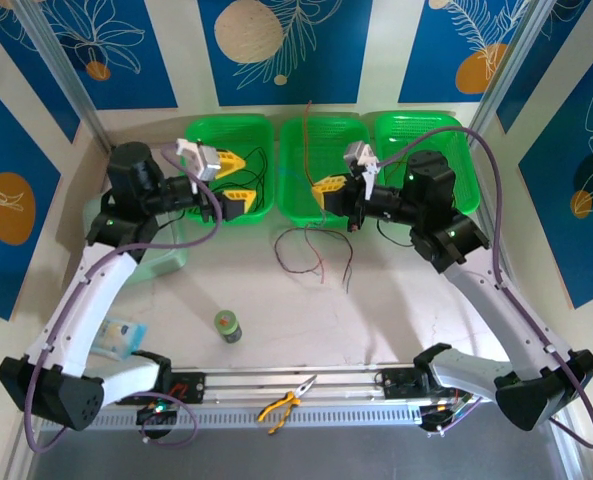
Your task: Untangle the cables
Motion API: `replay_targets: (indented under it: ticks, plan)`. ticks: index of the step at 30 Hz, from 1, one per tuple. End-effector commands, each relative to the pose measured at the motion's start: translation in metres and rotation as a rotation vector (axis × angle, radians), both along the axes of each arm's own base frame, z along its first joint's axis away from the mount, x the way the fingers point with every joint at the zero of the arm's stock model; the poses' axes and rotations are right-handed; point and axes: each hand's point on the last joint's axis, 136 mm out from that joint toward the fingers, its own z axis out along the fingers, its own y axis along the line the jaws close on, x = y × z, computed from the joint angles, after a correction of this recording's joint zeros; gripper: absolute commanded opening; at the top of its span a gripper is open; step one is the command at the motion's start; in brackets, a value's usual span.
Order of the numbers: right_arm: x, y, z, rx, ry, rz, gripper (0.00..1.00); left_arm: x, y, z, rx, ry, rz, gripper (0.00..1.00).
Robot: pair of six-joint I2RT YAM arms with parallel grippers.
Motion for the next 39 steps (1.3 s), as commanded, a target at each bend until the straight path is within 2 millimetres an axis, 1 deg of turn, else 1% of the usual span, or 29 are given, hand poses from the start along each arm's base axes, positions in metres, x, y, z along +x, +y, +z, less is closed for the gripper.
replay_targets:
  ticks: [1,3,6,8,11,13,16,19,20,21,22,23,25,27,32,39]
  plan:
    - [-0.01,0.002,0.006,-0.021,0.0,0.058,0.0,-0.014,-0.014,0.006,0.065,-0.269,-0.08,0.71]
    - [-0.012,0.002,0.009,-0.029,-0.003,0.068,0.0,-0.012,-0.017,0.0,0.115,-0.326,-0.066,0.71]
    - [-0.014,0.003,0.009,-0.035,0.006,0.084,0.0,-0.008,-0.02,0.005,0.12,-0.378,-0.05,0.72]
    - [-0.016,0.005,0.008,-0.037,0.013,0.097,0.0,-0.005,-0.023,0.009,0.117,-0.374,-0.043,0.72]
    - [-0.018,0.008,0.005,-0.041,0.02,0.111,0.0,0.001,-0.029,0.009,0.113,-0.348,-0.049,0.72]
    - [-0.019,0.009,0.004,-0.044,0.019,0.114,0.0,0.0,-0.037,0.003,0.126,-0.322,-0.081,0.71]
    - [-0.02,0.011,0.004,-0.046,0.011,0.12,0.0,-0.005,-0.052,-0.013,0.183,-0.296,-0.135,0.71]
    - [-0.02,0.011,0.005,-0.047,0.005,0.12,0.0,-0.01,-0.061,-0.024,0.203,-0.263,-0.178,0.7]
    - [-0.02,0.011,0.006,-0.048,0.004,0.119,0.0,-0.01,-0.062,-0.025,0.202,-0.253,-0.18,0.68]
    - [-0.022,0.011,0.008,-0.046,0.0,0.122,0.0,-0.008,-0.064,-0.026,0.202,-0.239,-0.176,0.62]
    - [-0.023,0.011,0.008,-0.046,-0.002,0.124,0.0,-0.005,-0.065,-0.027,0.201,-0.222,-0.169,0.54]
    - [-0.023,0.011,0.008,-0.048,-0.001,0.126,0.0,-0.003,-0.065,-0.027,0.203,-0.211,-0.163,0.45]
    - [-0.022,0.01,0.009,-0.052,-0.006,0.118,0.0,0.007,-0.065,-0.025,0.199,-0.182,-0.118,0.2]
    - [-0.02,0.007,0.009,-0.053,-0.015,0.093,0.0,0.016,-0.064,-0.021,0.187,-0.179,-0.068,0.0]
    - [-0.008,-0.013,0.019,0.015,-0.043,-0.011,0.0,0.023,-0.057,-0.013,0.166,-0.22,0.006,0.0]
    - [0.011,-0.056,0.038,0.105,-0.099,-0.233,0.0,0.027,-0.038,-0.01,0.194,-0.231,0.096,0.0]
